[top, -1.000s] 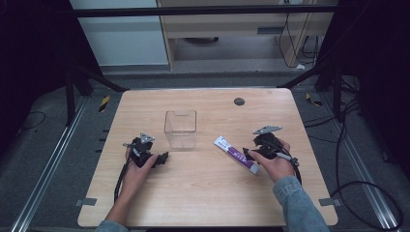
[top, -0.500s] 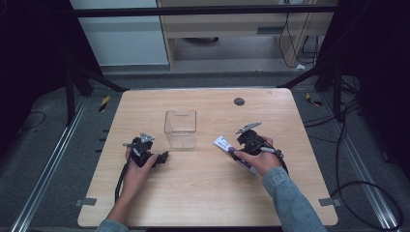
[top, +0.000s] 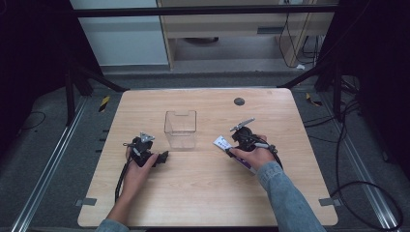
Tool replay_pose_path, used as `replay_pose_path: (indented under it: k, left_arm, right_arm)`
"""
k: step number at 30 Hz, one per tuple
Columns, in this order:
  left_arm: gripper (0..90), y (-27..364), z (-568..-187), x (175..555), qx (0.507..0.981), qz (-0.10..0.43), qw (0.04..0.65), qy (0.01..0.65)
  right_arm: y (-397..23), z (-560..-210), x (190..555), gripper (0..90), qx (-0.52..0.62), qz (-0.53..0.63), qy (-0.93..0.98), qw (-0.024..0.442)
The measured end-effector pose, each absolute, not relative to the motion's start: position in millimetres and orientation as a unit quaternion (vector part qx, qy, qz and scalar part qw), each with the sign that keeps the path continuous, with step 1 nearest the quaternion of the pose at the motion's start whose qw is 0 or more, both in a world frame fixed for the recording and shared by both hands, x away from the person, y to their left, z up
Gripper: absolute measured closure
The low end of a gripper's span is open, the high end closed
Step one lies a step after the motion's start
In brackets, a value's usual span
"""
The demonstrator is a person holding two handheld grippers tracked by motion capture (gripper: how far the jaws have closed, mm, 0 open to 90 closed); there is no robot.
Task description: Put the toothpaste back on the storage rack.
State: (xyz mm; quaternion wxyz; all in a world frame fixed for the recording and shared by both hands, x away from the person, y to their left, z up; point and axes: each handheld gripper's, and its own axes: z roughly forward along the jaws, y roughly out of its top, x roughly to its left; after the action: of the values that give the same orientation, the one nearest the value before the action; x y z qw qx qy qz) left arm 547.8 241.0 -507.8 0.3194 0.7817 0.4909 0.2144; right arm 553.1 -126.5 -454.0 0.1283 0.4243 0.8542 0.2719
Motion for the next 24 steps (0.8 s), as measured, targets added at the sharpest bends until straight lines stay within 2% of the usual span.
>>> replay_pose_path:
  k: [3,8,15,24]
  left_arm:
    - [0.0,241,-508,548,0.782,0.215,0.319,0.491]
    - [0.0,241,-508,548,0.781,0.215,0.32,0.491]
    - [0.0,241,-508,548,0.781,0.215,0.32,0.492]
    - [0.0,241,-508,548,0.78,0.214,0.321,0.492]
  right_arm:
    - [-126,-456,555,29.3,0.427,0.264,0.856,0.126]
    - [-126,-459,556,30.5,0.429,0.258,0.858,0.117]
    - [-123,-468,557,44.3,0.431,0.243,0.862,0.105]
    - [-115,-476,560,47.0,0.43,0.226,0.868,0.104]
